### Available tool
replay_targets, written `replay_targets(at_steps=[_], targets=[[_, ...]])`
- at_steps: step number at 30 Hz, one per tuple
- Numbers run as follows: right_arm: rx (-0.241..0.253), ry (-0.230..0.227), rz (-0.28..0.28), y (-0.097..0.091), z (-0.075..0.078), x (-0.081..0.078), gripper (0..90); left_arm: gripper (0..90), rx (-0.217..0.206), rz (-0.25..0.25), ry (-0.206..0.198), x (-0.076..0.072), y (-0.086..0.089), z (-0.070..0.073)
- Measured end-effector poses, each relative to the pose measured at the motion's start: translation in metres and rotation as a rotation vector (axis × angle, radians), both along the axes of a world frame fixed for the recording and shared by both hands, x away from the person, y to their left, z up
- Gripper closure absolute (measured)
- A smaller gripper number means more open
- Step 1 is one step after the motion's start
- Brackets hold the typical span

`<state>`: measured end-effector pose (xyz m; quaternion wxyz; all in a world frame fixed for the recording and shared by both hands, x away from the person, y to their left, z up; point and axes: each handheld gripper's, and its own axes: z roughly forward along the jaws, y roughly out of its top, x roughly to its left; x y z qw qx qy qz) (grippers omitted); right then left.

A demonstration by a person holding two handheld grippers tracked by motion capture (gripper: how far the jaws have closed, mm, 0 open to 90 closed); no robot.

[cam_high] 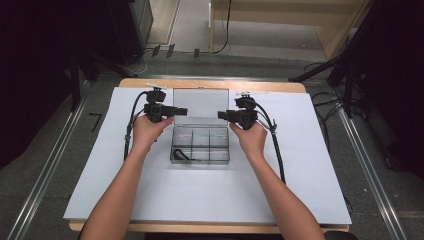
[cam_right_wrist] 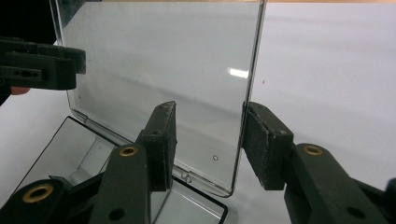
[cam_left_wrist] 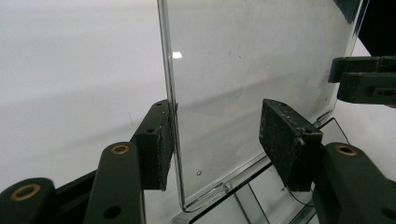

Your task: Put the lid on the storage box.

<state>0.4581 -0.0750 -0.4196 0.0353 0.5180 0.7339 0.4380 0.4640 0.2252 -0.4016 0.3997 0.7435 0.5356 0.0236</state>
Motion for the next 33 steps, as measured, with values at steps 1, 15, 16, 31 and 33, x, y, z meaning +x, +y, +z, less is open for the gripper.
replay_targets(at_steps=[1, 15, 16, 31, 33], targets=[[-0.003, -0.002, 0.002, 0.0, 0.001, -0.001, 57.8, 46.9, -0.003, -0.001, -0.002, -0.001, 0.0, 0.001], [-0.053, -0.024, 0.026, 0.003, 0.011, -0.004, 63.1, 53.3, 0.016, -0.024, -0.038, -0.007, 0.002, 0.01], [-0.054, -0.025, 0.027, 0.003, 0.012, -0.005, 64.1, 53.9, 0.016, -0.026, -0.042, -0.008, 0.002, 0.011], [-0.094, -0.05, 0.051, 0.002, 0.02, -0.01, 67.0, 53.1, 0.043, -0.052, -0.073, -0.016, 0.001, 0.021], [-0.096, -0.059, 0.057, 0.001, 0.023, -0.012, 67.0, 52.8, 0.043, -0.057, -0.079, -0.017, 0.001, 0.024]])
